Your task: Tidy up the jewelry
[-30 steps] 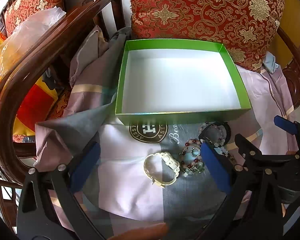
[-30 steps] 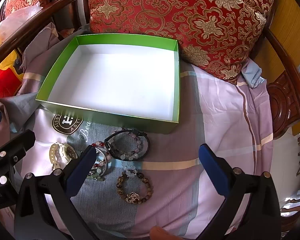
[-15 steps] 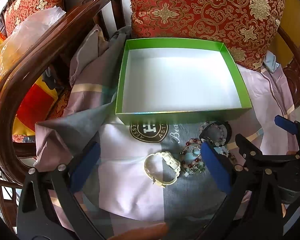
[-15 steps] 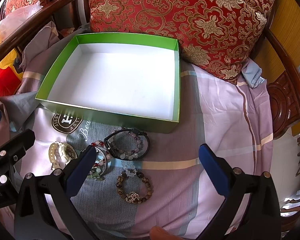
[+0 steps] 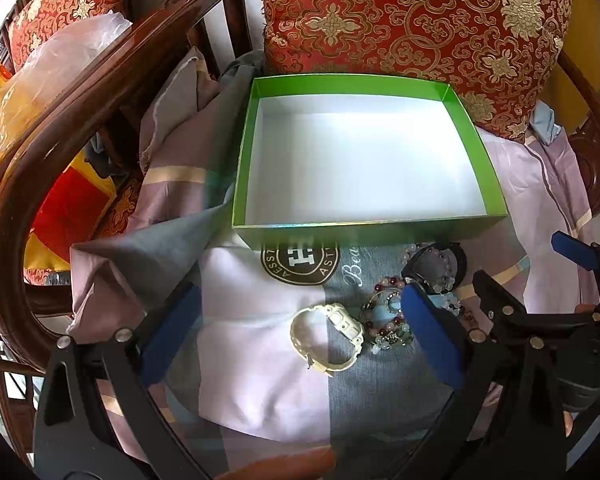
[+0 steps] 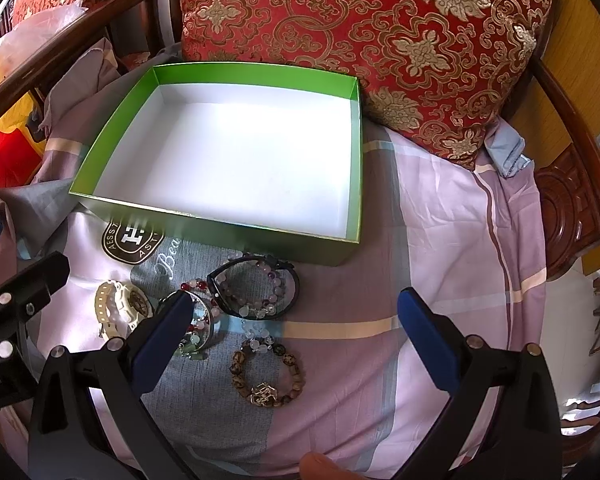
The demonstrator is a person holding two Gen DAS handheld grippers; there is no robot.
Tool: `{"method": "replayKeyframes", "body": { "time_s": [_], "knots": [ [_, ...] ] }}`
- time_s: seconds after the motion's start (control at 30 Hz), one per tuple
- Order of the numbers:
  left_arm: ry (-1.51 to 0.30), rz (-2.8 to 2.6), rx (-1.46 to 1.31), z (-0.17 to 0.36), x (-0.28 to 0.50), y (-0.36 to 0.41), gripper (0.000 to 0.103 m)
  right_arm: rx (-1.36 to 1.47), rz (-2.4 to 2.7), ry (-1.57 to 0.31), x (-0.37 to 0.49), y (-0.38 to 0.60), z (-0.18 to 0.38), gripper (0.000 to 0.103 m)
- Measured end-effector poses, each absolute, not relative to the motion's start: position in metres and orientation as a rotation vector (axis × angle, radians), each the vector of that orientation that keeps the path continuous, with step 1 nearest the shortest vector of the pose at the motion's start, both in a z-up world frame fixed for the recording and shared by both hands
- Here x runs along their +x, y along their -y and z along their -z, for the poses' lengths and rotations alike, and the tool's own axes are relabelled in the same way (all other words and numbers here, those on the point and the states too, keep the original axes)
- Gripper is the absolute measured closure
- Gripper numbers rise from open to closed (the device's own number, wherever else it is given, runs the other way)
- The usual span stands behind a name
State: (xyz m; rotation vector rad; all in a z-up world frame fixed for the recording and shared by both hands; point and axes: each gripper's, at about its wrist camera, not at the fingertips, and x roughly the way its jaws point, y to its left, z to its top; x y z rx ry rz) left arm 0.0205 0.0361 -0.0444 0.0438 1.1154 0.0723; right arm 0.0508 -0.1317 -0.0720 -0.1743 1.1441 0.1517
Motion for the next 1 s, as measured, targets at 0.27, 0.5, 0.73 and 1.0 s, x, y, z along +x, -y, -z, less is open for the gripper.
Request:
{"method": "replayKeyframes", "body": {
  "time_s": [0.27, 0.5, 0.73, 1.0],
  "knots": [
    [-1.116, -0.071, 0.047, 0.047, 0.02, -0.038, 0.002, -0.179, -0.16, -1.147, 0.052, 0.131, 0.073, 0.001],
    [-1.149, -0.021, 0.091, 0.075, 0.028, -0.041, 0.002, -0.251, -0.28, -1.156, 0.037, 0.137, 0.106, 0.001],
    [-1.234, 0.047, 0.067, 0.118, 0.05, -0.064, 0.018, -0.223, -0.371, -1.207, 0.047, 0.14, 0.142, 0.035],
    [-1.255, 0.174, 0.063, 0.134, 0.048, -0.056, 0.026, -0.032, -0.408, -1.153, 0.059, 0.149, 0.156, 0.06]
  ]
}}
